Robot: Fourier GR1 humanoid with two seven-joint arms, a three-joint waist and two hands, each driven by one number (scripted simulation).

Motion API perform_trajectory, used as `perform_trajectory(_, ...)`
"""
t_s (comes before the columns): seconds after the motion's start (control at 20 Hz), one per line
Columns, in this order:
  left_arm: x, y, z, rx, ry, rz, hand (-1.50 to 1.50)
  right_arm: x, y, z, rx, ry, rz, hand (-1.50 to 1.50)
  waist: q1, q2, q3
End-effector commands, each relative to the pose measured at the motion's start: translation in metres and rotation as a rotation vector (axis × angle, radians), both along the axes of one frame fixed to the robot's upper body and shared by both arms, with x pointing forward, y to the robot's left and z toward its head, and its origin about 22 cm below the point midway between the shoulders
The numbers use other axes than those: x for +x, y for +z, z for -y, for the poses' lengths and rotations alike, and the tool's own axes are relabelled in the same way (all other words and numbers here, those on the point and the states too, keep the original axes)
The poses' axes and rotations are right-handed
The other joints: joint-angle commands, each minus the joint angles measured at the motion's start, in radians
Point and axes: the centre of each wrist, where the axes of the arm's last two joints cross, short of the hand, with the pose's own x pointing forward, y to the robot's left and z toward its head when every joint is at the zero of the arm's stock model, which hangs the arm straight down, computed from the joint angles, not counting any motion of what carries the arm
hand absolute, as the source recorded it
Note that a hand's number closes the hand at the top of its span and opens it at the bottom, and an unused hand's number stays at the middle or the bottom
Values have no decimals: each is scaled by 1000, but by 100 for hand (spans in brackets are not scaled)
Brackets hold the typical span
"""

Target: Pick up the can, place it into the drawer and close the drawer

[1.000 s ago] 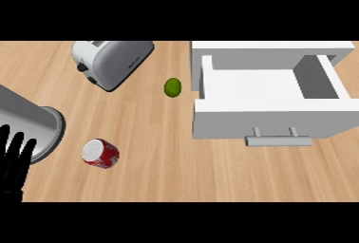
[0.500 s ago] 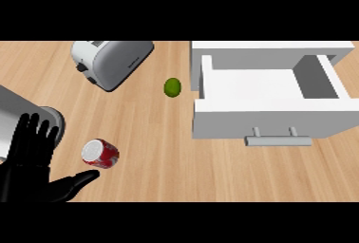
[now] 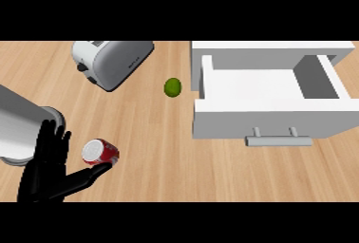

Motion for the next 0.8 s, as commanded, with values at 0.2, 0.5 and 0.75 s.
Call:
perform_trajectory(0.2, -7, -46, -15, 35, 76, 1, -150, -19, -1, 3, 7, 5, 10, -150, -1, -1, 0)
perform_trajectory(0.5, -17, -86, -42, 25, 124, -29, -150, -9, -5, 18, -13, -9, -5, -150, 1, 0, 0)
perform_trajectory(0.75, -21, -103, -44, 7, 117, -55, -150, -14, -2, 1, -4, -4, -4, -150, 1, 0, 0)
